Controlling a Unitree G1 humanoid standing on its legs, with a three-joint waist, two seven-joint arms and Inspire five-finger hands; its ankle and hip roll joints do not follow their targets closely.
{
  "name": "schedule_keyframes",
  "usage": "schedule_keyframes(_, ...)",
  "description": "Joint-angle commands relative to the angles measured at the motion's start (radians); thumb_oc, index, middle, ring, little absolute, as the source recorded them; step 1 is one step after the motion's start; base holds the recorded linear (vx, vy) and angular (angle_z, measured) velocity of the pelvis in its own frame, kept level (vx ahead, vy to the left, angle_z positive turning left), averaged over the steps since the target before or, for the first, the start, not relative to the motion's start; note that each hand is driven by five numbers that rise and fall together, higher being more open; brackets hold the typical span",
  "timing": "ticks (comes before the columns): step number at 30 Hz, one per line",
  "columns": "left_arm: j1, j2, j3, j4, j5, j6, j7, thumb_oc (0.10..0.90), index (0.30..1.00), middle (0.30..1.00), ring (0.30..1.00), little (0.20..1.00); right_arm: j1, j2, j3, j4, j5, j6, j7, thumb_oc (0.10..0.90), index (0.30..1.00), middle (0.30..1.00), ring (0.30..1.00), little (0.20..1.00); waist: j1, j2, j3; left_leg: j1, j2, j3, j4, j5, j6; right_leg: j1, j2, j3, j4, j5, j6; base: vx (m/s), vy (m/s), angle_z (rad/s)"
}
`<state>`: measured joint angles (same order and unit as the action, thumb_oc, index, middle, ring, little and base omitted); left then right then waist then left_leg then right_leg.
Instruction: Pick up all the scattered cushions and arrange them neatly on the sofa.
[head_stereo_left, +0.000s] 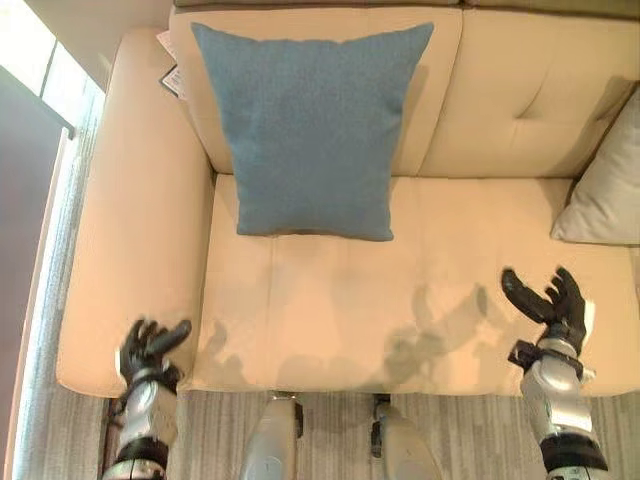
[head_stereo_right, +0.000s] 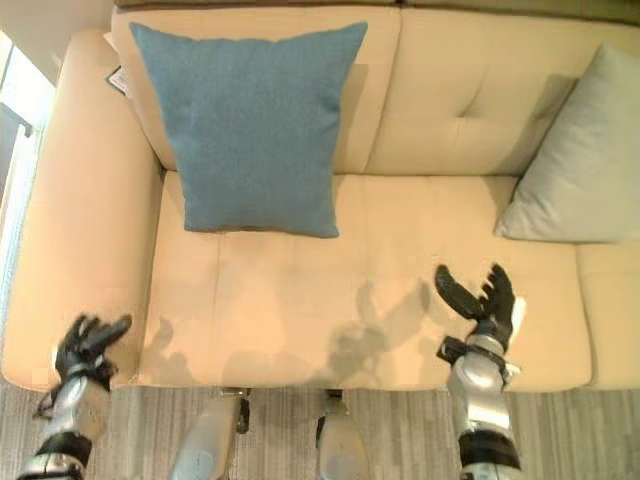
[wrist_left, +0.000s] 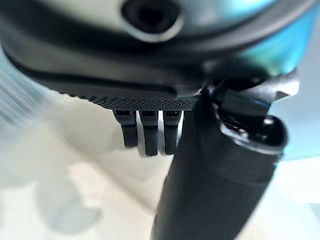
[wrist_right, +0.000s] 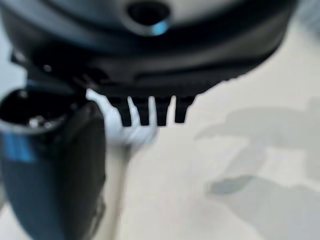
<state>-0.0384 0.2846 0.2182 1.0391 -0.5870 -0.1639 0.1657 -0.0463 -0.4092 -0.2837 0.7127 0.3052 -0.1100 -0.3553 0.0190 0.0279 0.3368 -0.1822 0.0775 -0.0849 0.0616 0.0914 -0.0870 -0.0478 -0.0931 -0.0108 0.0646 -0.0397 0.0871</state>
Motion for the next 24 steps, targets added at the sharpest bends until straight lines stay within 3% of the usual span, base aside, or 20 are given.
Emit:
schedule_keyframes(1,0.055,0.013,0.020,0.141,0.065,0.012,0.005,0.800,0.900,0.900,0.900,0.900,0.103,-0.073,-0.013,-0.057,-0.036,-0.057,-0.006,0.800,0.900,0.900,0.900,0.900,0.012,0.021,-0.141,-0.086,0.137,-0.029,-0.057,0.072,-0.082,-0.016,0.047,0.062,0.118,-0.175,0.002,-0.40,-0.240,0.27)
schedule_keyframes(5,0.090,-0.019,0.042,0.337,0.119,0.073,-0.035,0.800,0.900,0.900,0.900,0.900,0.148,-0.002,0.001,0.038,0.036,-0.061,0.024,0.800,0.900,0.900,0.900,0.900,-0.025,-0.023,-0.173,0.011,0.110,0.033,0.081,-0.062,-0.051,-0.060,0.000,0.010,0.066,-0.097,0.012,-0.38,-0.166,0.13)
schedule_keyframes(10,0.131,-0.067,-0.004,0.413,0.261,0.109,-0.023,0.800,0.900,0.900,0.900,0.900,0.191,0.047,0.036,0.229,0.024,-0.032,0.047,0.800,0.900,0.900,0.900,0.900,-0.080,-0.002,-0.251,0.207,0.122,0.131,0.124,-0.100,-0.055,-0.084,-0.019,-0.043,-0.004,-0.014,0.024,-0.22,0.001,0.26)
schedule_keyframes(14,0.090,-0.106,-0.176,0.366,0.389,0.097,-0.036,0.800,0.900,0.900,0.900,0.900,0.122,0.061,0.133,0.530,-0.012,0.030,0.104,0.800,0.900,0.900,0.900,0.900,-0.099,0.019,-0.274,0.286,0.109,0.063,0.081,-0.107,-0.058,-0.145,-0.023,-0.071,0.011,0.025,0.031,-0.28,0.117,0.55)
schedule_keyframes(16,0.055,-0.122,-0.232,0.318,0.381,0.087,-0.033,0.800,0.900,0.900,0.900,0.900,0.096,0.073,0.162,0.592,-0.005,0.043,0.116,0.800,0.900,0.900,0.900,0.900,-0.106,0.022,-0.264,0.286,0.096,0.019,0.064,-0.126,-0.050,-0.178,-0.031,-0.079,0.027,0.040,0.038,-0.29,0.158,0.56)
schedule_keyframes(20,0.001,-0.127,-0.320,0.257,0.394,0.074,-0.025,0.800,0.900,0.900,0.900,0.900,0.067,0.099,0.174,0.634,0.009,0.069,0.118,0.800,0.900,0.900,0.900,0.900,-0.112,0.001,-0.228,0.292,0.057,0.035,0.004,-0.274,-0.024,-0.210,-0.093,-0.071,0.035,0.088,0.082,-0.26,0.219,0.56)
schedule_keyframes(24,-0.034,-0.113,-0.364,0.277,0.489,0.081,0.009,0.800,0.900,0.900,0.900,0.900,0.046,0.109,0.173,0.602,0.008,0.073,0.102,0.800,0.900,0.900,0.900,0.900,-0.119,-0.032,-0.181,0.289,-0.003,0.059,0.001,-0.319,0.001,-0.228,-0.187,-0.073,-0.023,0.200,0.138,-0.29,0.244,0.12)
